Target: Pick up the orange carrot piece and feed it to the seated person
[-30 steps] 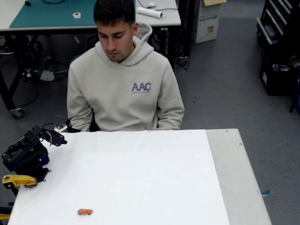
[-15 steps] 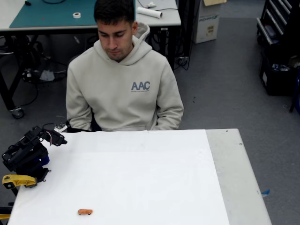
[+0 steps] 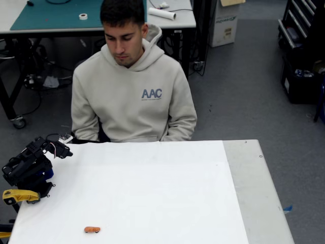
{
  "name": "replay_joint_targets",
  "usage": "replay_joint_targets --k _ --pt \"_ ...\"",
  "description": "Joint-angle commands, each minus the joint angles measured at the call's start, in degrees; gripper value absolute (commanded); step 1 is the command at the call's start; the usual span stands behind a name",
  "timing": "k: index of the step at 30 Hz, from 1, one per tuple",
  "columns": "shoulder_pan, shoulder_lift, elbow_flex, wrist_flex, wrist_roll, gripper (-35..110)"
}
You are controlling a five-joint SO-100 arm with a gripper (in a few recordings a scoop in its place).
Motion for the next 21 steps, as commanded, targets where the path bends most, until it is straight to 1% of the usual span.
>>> replay_joint_targets --k 1,16,21 --pt "-0.88 1.32 -4.04 0.53 0.62 -3" --pt "-0.88 0.26 -4.31 0.53 0.62 -3" --pt "-0.18 -5.8 -11.16 0.53 1.14 -3"
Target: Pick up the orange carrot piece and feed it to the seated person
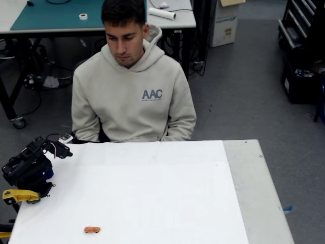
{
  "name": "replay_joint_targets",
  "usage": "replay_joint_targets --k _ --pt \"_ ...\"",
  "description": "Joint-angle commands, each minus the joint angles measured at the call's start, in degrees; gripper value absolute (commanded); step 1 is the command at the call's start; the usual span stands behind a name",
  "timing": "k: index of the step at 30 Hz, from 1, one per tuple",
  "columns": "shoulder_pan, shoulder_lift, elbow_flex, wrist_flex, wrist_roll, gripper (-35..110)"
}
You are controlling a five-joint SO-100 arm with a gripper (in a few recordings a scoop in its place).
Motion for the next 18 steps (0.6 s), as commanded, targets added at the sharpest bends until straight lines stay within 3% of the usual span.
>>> replay_joint_targets --k 1,8,18 --pt "-0.09 -5.45 -10.46 0.53 1.23 -3" --pt "0.7 -21.45 -23.55 0.53 1.41 -3" --pt "14.33 -41.04 -35.42 0.53 1.41 -3"
